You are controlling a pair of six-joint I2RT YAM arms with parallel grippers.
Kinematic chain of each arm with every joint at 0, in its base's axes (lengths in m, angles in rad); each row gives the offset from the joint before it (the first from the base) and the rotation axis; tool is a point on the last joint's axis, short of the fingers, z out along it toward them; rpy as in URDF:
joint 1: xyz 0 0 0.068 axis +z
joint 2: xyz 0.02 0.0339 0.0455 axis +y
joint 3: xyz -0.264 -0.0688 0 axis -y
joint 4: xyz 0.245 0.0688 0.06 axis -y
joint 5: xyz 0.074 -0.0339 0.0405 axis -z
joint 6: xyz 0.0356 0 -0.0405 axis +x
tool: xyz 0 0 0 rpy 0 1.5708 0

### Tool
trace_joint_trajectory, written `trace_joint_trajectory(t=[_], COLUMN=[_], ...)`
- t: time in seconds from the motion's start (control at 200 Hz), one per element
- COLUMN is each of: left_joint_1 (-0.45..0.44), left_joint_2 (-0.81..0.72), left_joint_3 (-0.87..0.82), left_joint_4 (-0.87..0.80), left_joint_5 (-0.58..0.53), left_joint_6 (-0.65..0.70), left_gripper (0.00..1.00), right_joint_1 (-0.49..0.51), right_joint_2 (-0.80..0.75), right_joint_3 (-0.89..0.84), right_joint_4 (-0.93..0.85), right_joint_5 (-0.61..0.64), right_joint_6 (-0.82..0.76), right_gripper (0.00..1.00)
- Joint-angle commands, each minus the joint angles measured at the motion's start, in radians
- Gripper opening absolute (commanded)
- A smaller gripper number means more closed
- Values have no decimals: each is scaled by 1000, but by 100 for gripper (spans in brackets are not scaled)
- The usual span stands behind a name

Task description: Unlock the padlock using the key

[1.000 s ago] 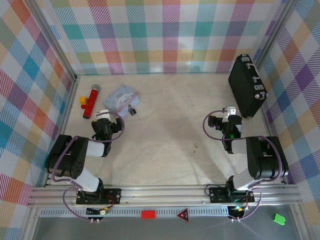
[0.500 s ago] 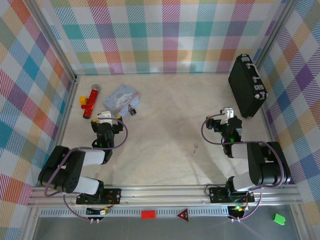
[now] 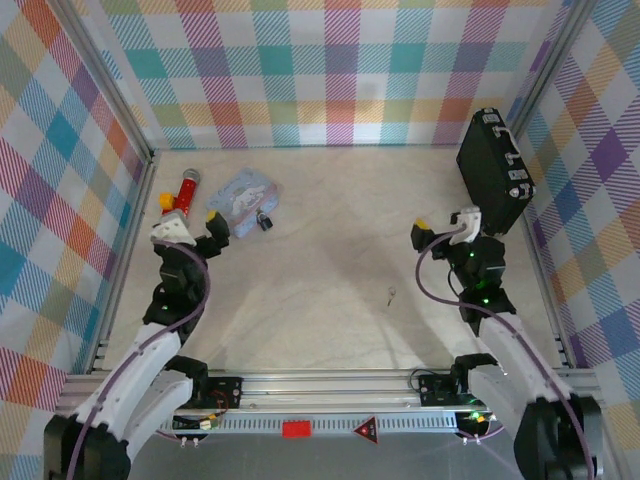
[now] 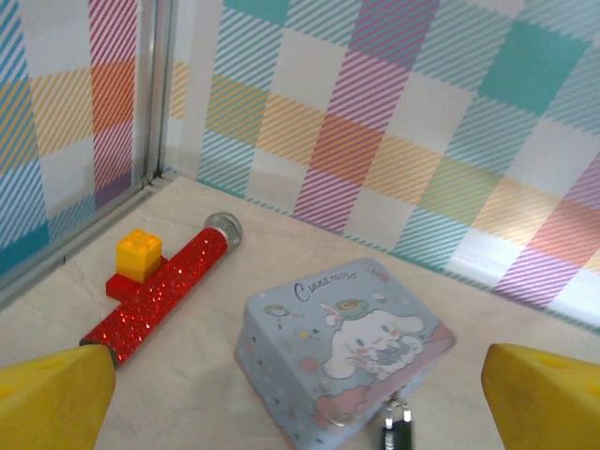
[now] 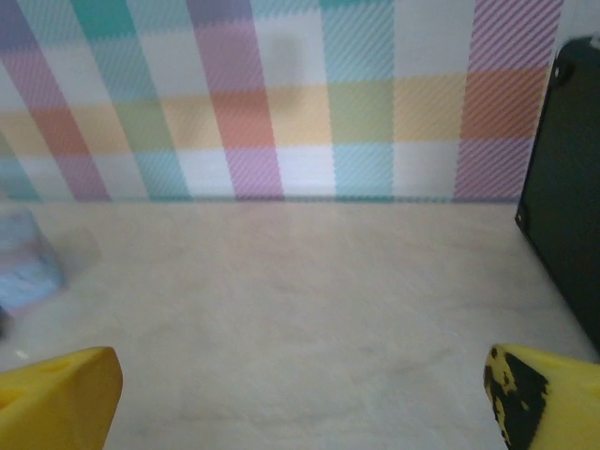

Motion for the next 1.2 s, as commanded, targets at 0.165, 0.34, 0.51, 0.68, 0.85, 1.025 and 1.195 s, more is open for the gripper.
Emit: trace_joint_trajectory(t=[0.165, 0.34, 0.51, 0.68, 0.85, 1.025, 1.195], left_joint_1=[-5, -6, -70, -180, -210, -228, -239], left_joint_2=[-115, -106, -47, -44, -41, -57, -119], left_joint_3=[171, 142, 83, 18, -47, -98, -118], left_joint_4=[-706, -649, -605, -576, -472, -376, -380], left_joint_5=[-78, 303, 454, 424, 464, 503, 483], left_joint_6=[-390, -266, -243, -185, -153, -139, -141], left_gripper=[100, 100, 100, 100, 100, 100, 100], right_joint_1=[3, 3, 54, 259, 348, 413, 433], right_joint_2=[-235, -181, 2, 119, 302, 486, 583], right_joint_3=[174, 262, 362, 382, 374, 398, 415], right_joint_4=[-612, -786, -984, -1065, -1045, -999, -986], right_joint_5=[74, -102, -147, 12, 28, 42, 64], right_joint_6=[441, 353, 335, 355, 409, 418, 418], right_gripper=[99, 99, 99, 100, 90, 77, 60])
